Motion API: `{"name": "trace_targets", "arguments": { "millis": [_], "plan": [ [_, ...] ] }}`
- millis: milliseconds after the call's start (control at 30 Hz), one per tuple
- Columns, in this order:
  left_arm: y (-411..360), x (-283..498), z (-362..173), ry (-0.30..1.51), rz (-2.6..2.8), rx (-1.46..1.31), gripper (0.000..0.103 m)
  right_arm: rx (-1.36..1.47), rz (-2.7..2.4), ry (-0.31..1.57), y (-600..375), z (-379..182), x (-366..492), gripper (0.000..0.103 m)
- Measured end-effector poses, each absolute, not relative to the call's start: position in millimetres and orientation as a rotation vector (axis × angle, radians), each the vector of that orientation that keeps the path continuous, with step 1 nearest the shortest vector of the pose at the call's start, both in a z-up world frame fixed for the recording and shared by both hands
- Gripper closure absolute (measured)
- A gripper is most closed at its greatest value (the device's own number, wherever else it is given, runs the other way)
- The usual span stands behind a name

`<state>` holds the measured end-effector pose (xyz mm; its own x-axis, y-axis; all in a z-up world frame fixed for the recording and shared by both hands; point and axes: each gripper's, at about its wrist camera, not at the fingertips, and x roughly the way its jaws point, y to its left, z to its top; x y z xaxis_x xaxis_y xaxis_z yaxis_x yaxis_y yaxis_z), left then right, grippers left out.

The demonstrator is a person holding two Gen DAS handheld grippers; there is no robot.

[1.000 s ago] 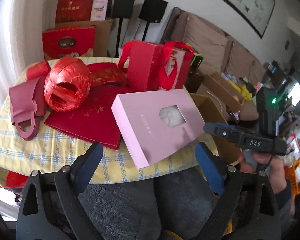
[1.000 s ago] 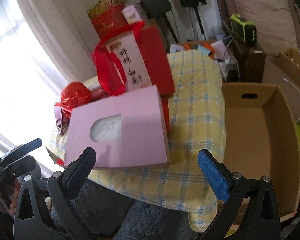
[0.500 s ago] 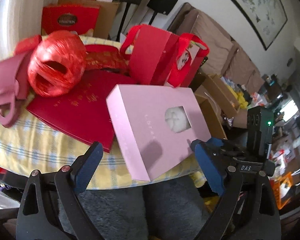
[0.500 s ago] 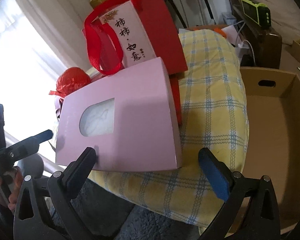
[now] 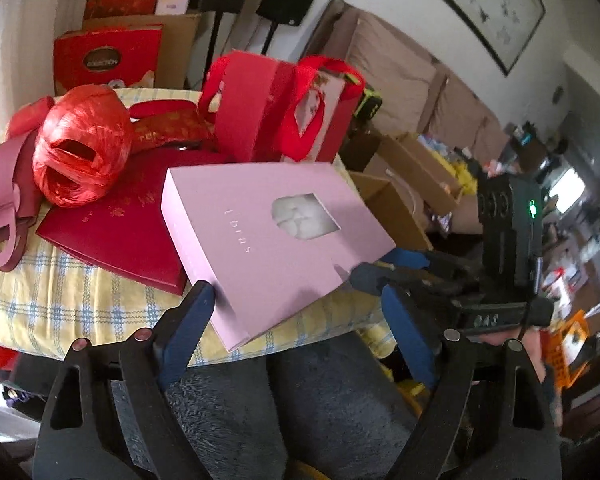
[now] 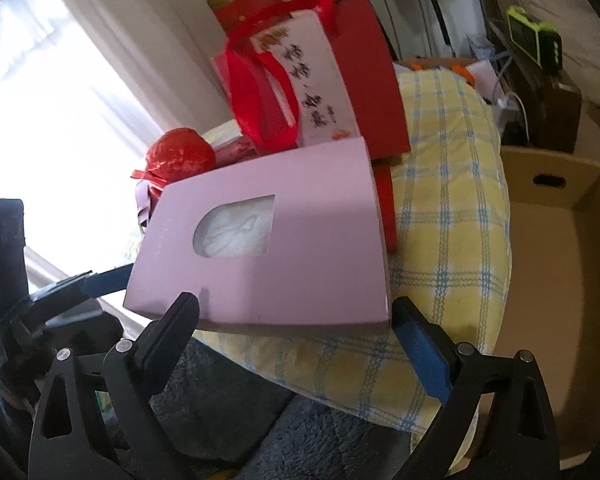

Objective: Organize objects
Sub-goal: 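Close the left gripper on the pink box edge and lift it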

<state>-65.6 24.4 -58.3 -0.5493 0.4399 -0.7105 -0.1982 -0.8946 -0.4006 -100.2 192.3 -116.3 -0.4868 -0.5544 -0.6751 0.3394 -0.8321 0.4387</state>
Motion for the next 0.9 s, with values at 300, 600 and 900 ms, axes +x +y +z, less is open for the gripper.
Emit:
{"name": "trace_targets", "arguments": {
  "millis": [300,600,900],
  "plan": [
    [24.7,-58.5,-35.1,-0.362,2.497,-1.184,0.016,0.996,-2.332,-0.316,192.6,-81.1,-82.1,0.005],
    [29.1,-56.8,-10.5,-0.349,2.501,-1.108,0.015,0.904,-2.380,-0.280,195.5,-55.9,-70.1,0.005],
    [36.7,-59.8,-20.3,-0.329,2.512,-1.076,0.012,0.903,-2.335,-0.341,197.8,-68.5,-77.0,0.004]
  ]
}}
